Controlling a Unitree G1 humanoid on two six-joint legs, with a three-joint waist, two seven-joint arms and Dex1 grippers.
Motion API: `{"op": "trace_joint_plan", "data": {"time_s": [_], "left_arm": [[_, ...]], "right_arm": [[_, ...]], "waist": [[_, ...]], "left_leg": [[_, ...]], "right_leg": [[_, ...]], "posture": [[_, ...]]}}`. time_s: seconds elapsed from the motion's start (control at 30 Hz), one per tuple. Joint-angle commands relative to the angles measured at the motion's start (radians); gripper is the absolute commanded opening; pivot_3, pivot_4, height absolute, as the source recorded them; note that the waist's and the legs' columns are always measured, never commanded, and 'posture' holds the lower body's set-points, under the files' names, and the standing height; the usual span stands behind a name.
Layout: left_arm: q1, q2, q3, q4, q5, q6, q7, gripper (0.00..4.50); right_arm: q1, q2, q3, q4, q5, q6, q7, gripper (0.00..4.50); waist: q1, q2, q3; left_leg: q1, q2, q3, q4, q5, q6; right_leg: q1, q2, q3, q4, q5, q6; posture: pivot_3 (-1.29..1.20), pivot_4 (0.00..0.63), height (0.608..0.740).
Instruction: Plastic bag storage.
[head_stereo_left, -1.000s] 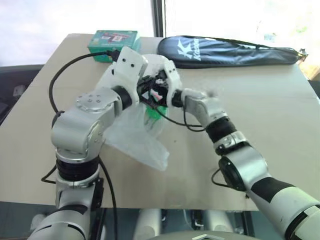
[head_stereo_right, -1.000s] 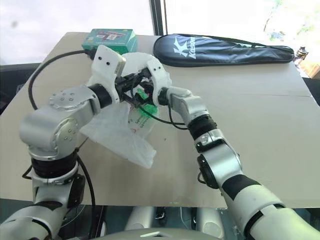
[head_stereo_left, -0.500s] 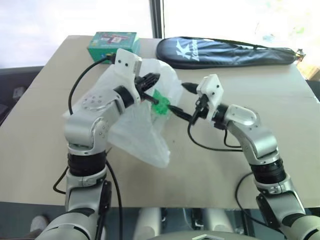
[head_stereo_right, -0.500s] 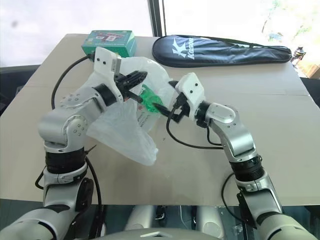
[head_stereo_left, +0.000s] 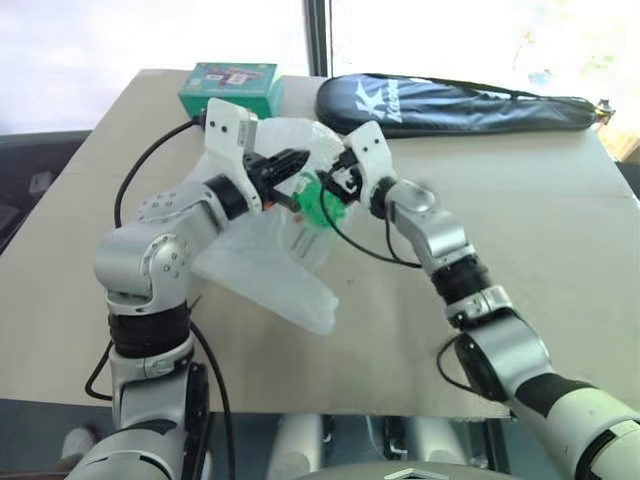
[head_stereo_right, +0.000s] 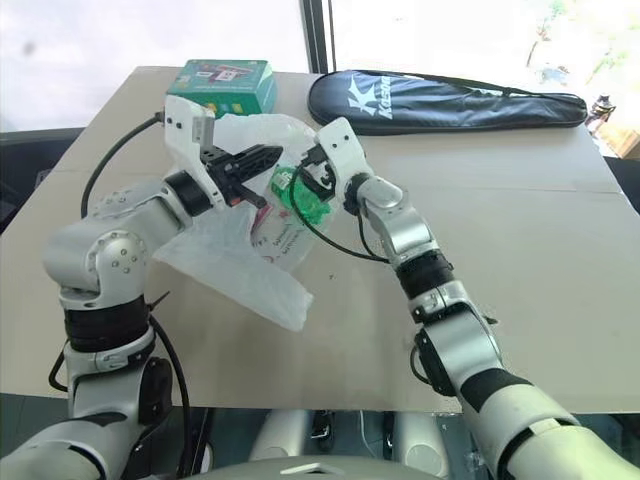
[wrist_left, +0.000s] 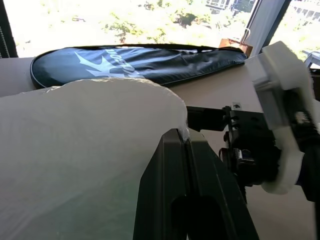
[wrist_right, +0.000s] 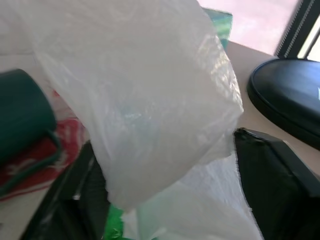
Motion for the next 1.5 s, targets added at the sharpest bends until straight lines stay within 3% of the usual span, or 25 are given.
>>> {"op": "trace_joint_plan", "data": {"time_s": [0.03, 0.17, 0.47, 0.57, 0.7, 0.8, 0.83, 0.87, 0.93, 1.1, 1.23, 1.43, 1.5], "left_arm": [[0.012, 0.023, 0.018, -0.051, -0.023, -0.007, 0.004, 0.00], [0.002, 0.037, 0.019, -0.020, -0.025, -0.024, -0.003, 0.00], [-0.198, 0.021, -0.103, 0.245, 0.041, -0.193, -0.127, 0.00], [-0.198, 0.052, -0.086, 0.219, -0.088, -0.083, -0.244, 0.00], [-0.048, 0.174, -0.063, -0.007, -0.309, 0.069, -0.416, 1.20], [0.111, 0.324, 0.014, -0.132, -0.674, 0.329, -0.498, 2.53], [0.171, 0.372, 0.002, -0.160, -0.737, 0.393, -0.519, 2.92], [0.216, 0.401, -0.026, -0.182, -0.743, 0.415, -0.513, 3.34], [0.259, 0.425, -0.081, -0.200, -0.715, 0.428, -0.473, 3.34], [0.246, 0.313, -0.260, -0.183, -0.535, 0.351, -0.311, 3.34], [0.198, 0.195, -0.319, -0.096, -0.424, 0.367, -0.155, 3.34], [0.148, -0.050, -0.171, -0.024, -0.503, 0.514, 0.060, 3.34], [0.114, -0.194, -0.061, 0.033, -0.534, 0.580, 0.180, 3.34]], "right_arm": [[-0.033, -0.034, -0.048, 0.022, -0.001, -0.057, -0.005, 1.85], [-0.030, -0.110, -0.055, 0.022, -0.046, -0.062, -0.035, 0.04], [0.005, -0.250, -0.127, -0.160, -0.053, 0.077, -0.087, 0.04], [0.038, -0.279, -0.132, -0.270, -0.049, 0.162, -0.085, 0.04], [0.094, -0.300, -0.108, -0.391, -0.042, 0.259, -0.047, 0.00], [0.131, -0.293, -0.095, -0.421, -0.037, 0.294, -0.034, 0.00], [0.140, -0.285, -0.091, -0.427, -0.036, 0.307, -0.033, 0.00], [0.144, -0.278, -0.086, -0.430, -0.036, 0.316, -0.033, 0.00], [0.146, -0.267, -0.082, -0.437, -0.035, 0.330, -0.034, 0.00], [0.153, -0.252, -0.074, -0.460, -0.034, 0.365, -0.031, 0.00], [0.164, -0.244, -0.070, -0.481, -0.034, 0.391, -0.035, 0.00], [0.171, -0.235, -0.065, -0.499, -0.037, 0.412, -0.042, 0.00], [0.170, -0.229, -0.063, -0.500, -0.039, 0.417, -0.045, 0.00]], "waist": [[-0.002, 0.000, 0.000], [-0.004, 0.000, 0.000], [-0.001, 0.001, 0.001], [-0.002, 0.001, 0.001], [-0.014, 0.001, 0.001], [-0.023, 0.002, 0.001], [-0.028, 0.002, 0.001], [-0.029, 0.002, 0.001], [-0.025, 0.003, 0.001], [-0.008, 0.003, 0.001], [-0.001, 0.003, 0.001], [-0.002, 0.003, 0.001], [-0.002, 0.003, 0.001]], "left_leg": [[0.000, 0.000, 0.000, 0.000, 0.000, 0.000], [0.000, 0.001, 0.000, 0.000, 0.000, 0.000], [-0.001, 0.001, 0.001, -0.001, 0.000, 0.000], [-0.001, 0.001, 0.001, -0.001, 0.000, 0.000], [-0.001, 0.001, 0.002, -0.004, 0.000, 0.000], [-0.001, 0.002, 0.001, -0.005, 0.000, 0.000], [-0.001, 0.002, 0.001, -0.005, 0.000, 0.000], [-0.001, 0.002, 0.001, -0.005, 0.000, 0.000], [0.001, 0.001, 0.000, -0.004, 0.000, 0.000], [0.002, 0.000, -0.002, -0.001, 0.000, 0.000], [0.001, 0.000, -0.002, -0.001, 0.000, 0.000], [0.001, 0.000, -0.001, -0.001, 0.000, 0.000], [0.001, 0.001, -0.001, 0.000, 0.000, 0.000]], "right_leg": [[0.000, 0.000, 0.000, 0.000, 0.000, 0.000], [0.000, 0.001, 0.000, 0.000, 0.000, 0.000], [-0.001, 0.001, 0.000, 0.000, 0.000, 0.000], [-0.001, 0.001, 0.001, -0.002, 0.000, 0.000], [-0.001, 0.001, 0.001, -0.005, 0.000, 0.000], [-0.001, 0.001, 0.001, -0.007, 0.000, 0.000], [-0.001, 0.001, 0.001, -0.007, 0.000, 0.000], [-0.001, 0.001, 0.001, -0.007, 0.000, 0.000], [0.001, 0.000, 0.001, -0.007, 0.000, 0.000], [0.002, 0.000, 0.000, -0.001, 0.000, 0.000], [0.000, 0.001, 0.000, 0.001, 0.000, 0.000], [0.000, 0.001, 0.002, 0.001, 0.000, 0.000], [0.000, 0.001, 0.001, 0.001, 0.000, 0.000]], "posture": [[0.00, 0.150, 0.740], [0.00, 0.150, 0.740], [0.00, 0.150, 0.740], [0.00, 0.150, 0.740], [0.00, 0.150, 0.740], [0.00, 0.150, 0.740], [0.00, 0.150, 0.740], [0.00, 0.150, 0.740], [0.00, 0.150, 0.740], [0.00, 0.150, 0.740], [0.00, 0.150, 0.740], [0.00, 0.150, 0.740], [0.00, 0.150, 0.740]]}}
